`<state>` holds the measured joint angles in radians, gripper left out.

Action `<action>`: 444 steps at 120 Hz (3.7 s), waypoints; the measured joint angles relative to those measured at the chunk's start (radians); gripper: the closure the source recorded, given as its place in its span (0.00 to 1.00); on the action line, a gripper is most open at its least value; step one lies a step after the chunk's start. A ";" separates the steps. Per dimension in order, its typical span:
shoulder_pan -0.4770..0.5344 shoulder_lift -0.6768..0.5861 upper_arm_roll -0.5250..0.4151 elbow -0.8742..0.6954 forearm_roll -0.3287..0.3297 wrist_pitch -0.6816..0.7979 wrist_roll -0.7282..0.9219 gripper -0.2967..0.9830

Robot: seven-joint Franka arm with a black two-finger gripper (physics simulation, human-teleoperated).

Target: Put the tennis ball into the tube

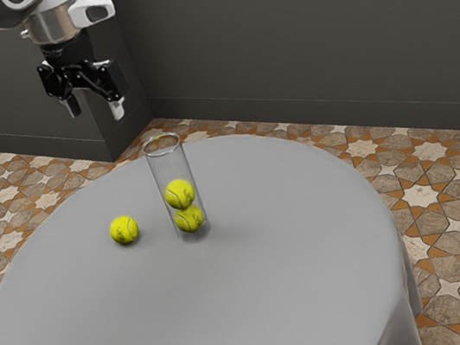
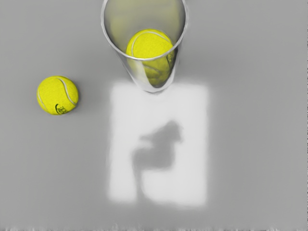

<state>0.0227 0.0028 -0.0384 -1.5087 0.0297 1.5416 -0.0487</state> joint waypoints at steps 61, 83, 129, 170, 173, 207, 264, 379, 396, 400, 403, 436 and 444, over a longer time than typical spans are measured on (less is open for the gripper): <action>0.139 -0.316 -0.002 -0.600 -0.001 0.212 -0.015 0.23; 0.171 -0.155 -0.002 -0.672 0.000 0.444 -0.021 0.23; 0.196 0.176 0.000 -0.502 -0.016 0.693 -0.022 0.23; 0.247 0.378 0.004 -0.344 -0.013 0.770 0.016 0.23; 0.250 0.383 0.004 -0.342 -0.013 0.773 0.018 0.23; 0.278 0.470 0.003 -0.272 0.005 0.784 0.048 0.23; 0.278 0.567 0.003 -0.223 0.008 0.788 0.075 0.23; 0.276 0.231 -0.049 -0.226 0.013 0.614 0.078 0.48; 0.281 0.092 -0.094 -0.222 0.008 0.512 0.076 0.48; 0.284 0.075 -0.111 -0.215 0.007 0.493 0.076 0.48; 0.282 0.069 -0.121 -0.209 0.005 0.481 0.076 0.48; 0.205 0.164 -0.151 -0.097 -0.004 0.422 0.075 0.48; 0.190 0.197 -0.151 -0.063 -0.003 0.417 0.074 0.48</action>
<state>0.2125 0.1993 -0.1889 -1.5714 0.0269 1.9587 0.0257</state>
